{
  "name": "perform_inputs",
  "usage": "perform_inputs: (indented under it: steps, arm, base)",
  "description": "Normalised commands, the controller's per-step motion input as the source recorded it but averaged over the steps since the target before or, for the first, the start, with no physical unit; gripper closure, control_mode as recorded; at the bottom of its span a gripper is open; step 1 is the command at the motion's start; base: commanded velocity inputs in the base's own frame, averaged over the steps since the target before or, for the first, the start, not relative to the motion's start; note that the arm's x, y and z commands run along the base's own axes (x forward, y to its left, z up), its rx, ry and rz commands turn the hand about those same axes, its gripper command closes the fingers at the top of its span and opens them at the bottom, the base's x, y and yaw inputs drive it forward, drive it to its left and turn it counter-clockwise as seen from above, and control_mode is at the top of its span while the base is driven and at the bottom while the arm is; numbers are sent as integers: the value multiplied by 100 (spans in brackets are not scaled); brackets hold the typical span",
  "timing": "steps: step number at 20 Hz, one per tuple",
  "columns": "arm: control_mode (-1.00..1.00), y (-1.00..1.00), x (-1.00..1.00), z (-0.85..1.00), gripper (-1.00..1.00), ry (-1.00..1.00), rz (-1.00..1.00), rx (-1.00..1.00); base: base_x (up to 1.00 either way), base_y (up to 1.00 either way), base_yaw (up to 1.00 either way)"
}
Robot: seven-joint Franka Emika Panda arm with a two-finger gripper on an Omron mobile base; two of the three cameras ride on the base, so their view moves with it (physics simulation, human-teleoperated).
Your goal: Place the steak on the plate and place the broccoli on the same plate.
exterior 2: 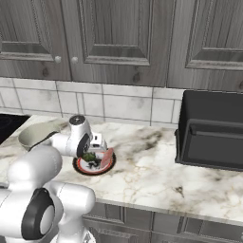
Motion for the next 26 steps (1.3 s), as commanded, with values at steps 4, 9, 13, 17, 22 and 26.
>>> perform_inputs:
  steps: [4, 9, 13, 17, 22, 26]
  arm:
    - [-100, 0, 10, -17, 100, 0, 0, 0]
    - [-100, 0, 11, -5, 100, 0, 0, 0]
    - [-100, 0, 11, 0, 100, 0, 0, 0]
    - [-100, 0, 8, 0, -100, 0, 0, 0]
    - [-100, 0, 0, 0, -100, 0, 0, 0]
    - [-100, 0, 0, 0, -100, 0, 0, 0]
  base:
    - [0, 0, 0]
    - [0, 0, 0]
    - [0, 0, 0]
    - [0, 0, 0]
    - [0, 0, 0]
    - [0, 0, 0]
